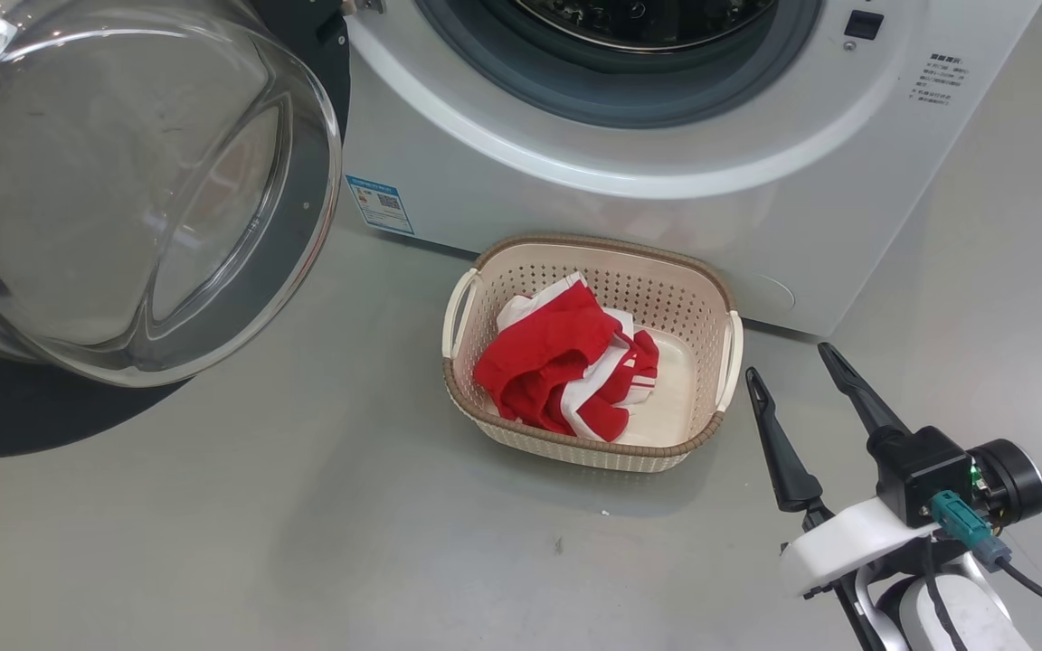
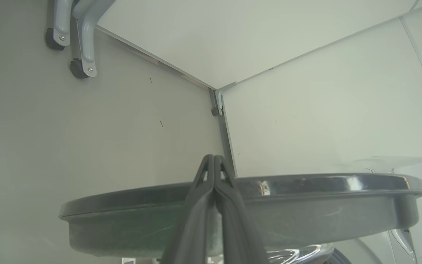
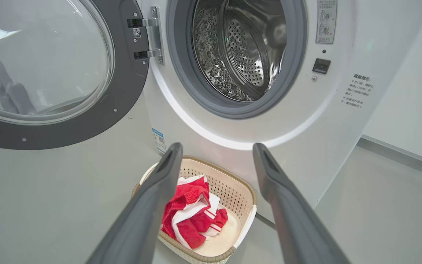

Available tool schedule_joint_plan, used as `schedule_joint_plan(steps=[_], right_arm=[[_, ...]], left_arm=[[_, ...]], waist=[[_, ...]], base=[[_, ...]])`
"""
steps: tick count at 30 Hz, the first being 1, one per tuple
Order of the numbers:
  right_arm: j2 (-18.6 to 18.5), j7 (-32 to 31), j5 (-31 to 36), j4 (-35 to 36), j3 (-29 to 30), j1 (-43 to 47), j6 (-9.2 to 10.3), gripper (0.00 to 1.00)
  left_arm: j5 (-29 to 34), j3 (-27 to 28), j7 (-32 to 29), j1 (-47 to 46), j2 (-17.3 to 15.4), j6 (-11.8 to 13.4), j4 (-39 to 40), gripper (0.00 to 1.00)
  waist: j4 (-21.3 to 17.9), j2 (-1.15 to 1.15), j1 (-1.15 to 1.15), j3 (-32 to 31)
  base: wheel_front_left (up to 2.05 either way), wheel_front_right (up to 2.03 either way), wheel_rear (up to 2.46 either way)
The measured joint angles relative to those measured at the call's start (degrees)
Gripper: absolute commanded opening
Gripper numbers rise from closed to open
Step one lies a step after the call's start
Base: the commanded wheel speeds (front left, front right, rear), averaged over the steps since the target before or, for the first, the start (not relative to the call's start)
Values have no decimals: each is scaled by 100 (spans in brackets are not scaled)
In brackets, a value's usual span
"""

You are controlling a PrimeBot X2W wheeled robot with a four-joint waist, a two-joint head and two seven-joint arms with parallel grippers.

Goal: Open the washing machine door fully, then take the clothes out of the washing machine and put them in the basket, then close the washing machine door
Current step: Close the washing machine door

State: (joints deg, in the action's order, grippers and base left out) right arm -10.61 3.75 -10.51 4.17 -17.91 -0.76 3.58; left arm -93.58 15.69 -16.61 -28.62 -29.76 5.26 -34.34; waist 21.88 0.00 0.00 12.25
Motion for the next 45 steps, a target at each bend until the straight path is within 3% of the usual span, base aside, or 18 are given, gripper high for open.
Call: schedule_joint_plan(steps=[11,29,45], right_arm=[[-23,-94,-1,18,-53,1,-49,100],[-20,-168,0,102,-129,3,-57,100],[11,-116,0,101,-80,0,-41,100]], left_arm=[[-19,-73,-247,-83,-20,-360,-229,0],[-474,-137,-1289,-81,5,-964,-356,0],[-822,-428,-2386,-24,227,-1168,23,0]], waist=[[31,0,0,0],[141,0,0,83],[343,0,0,153]], base=[[0,0,0],[0,0,0],[0,0,0]])
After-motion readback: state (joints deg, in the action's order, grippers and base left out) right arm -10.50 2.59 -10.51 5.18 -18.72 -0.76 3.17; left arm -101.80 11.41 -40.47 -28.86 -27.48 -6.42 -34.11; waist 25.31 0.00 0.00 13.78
